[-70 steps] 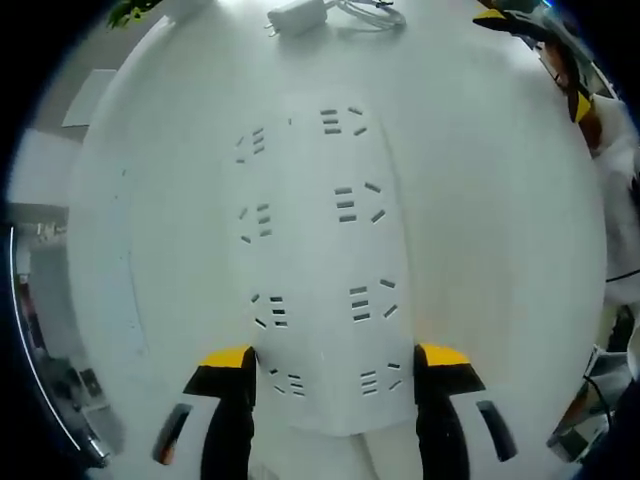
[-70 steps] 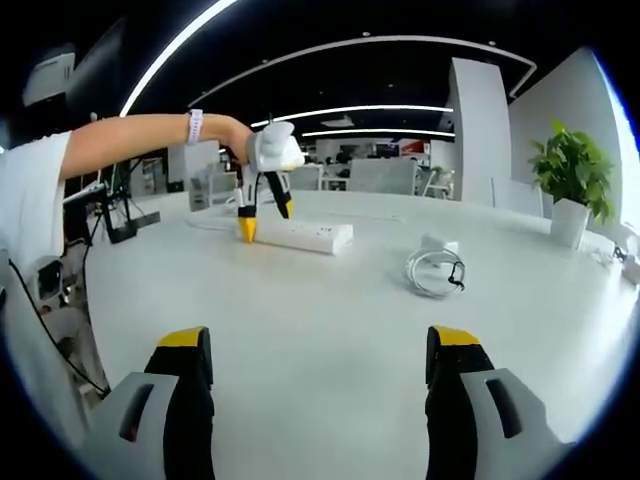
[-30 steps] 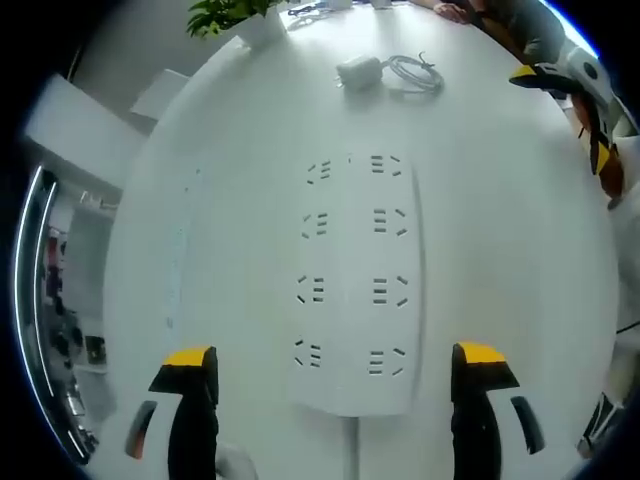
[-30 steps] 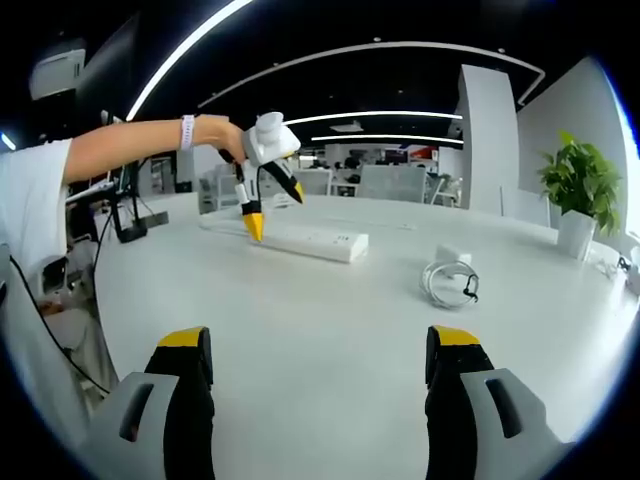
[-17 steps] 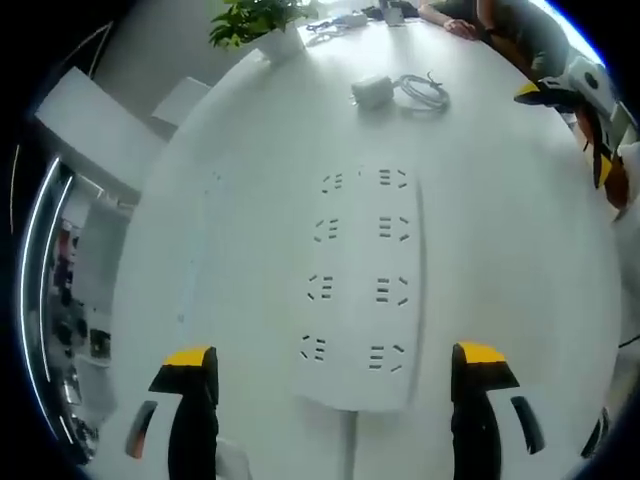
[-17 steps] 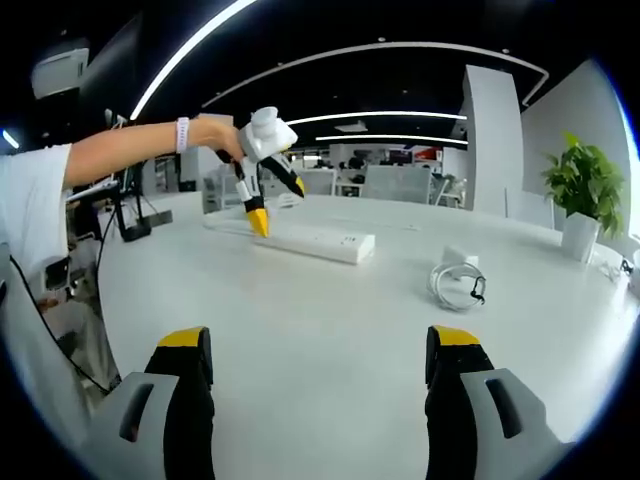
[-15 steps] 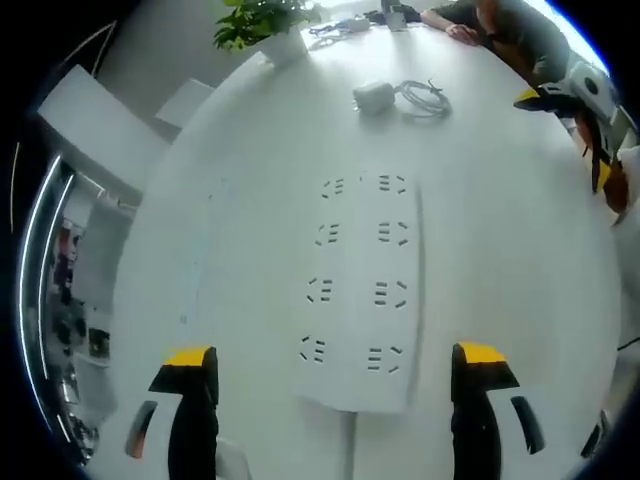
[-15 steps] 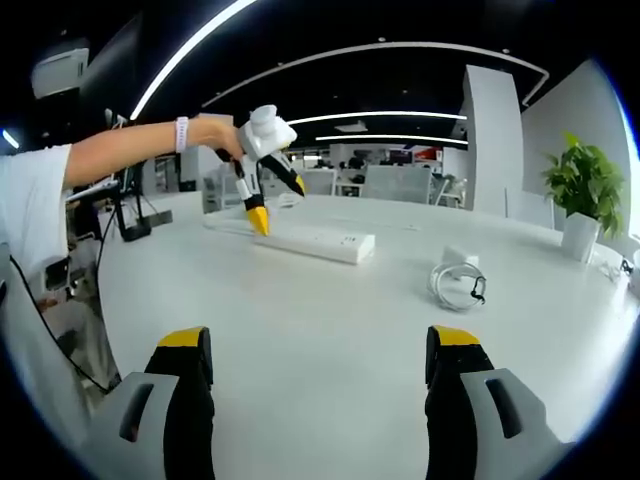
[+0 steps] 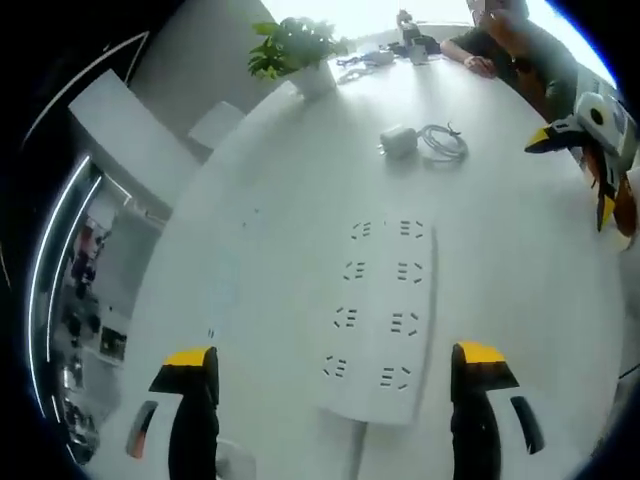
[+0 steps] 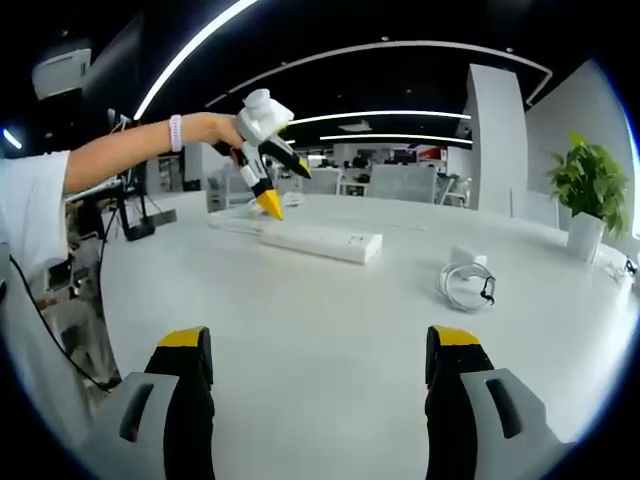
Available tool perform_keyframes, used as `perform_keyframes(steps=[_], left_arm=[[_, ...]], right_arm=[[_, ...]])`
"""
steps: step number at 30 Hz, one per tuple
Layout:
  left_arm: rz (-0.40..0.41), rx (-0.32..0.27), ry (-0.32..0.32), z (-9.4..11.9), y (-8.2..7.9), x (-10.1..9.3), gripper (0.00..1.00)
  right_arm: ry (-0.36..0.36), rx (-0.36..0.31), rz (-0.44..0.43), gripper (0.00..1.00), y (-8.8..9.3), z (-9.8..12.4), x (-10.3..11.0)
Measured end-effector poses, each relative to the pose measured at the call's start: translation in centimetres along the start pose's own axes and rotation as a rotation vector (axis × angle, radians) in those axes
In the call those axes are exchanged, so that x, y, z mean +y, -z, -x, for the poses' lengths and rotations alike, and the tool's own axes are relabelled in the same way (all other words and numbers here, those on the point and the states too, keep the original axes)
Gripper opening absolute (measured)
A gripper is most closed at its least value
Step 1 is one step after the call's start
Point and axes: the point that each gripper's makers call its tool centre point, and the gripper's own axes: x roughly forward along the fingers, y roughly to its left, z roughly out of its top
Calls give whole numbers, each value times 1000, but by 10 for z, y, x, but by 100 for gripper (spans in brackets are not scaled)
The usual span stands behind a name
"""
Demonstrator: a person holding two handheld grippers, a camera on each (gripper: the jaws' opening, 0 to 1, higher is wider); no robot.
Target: Straighten the power strip on the desk, plug the charger into it
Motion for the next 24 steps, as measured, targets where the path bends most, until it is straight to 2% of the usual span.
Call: perform_keyframes(steps=[8,14,24], left_arm=[[30,-75,-24,8,-5,-6,98],[36,-99,-33,11,-4,-13,97],[70,-175,-81,28,-5,-10,96]], right_arm=[[-10,1,2,87,-1,-1,4],[-16,-1,2,87,-4,-1,7],[-20,1,4,87,-6,1,7]])
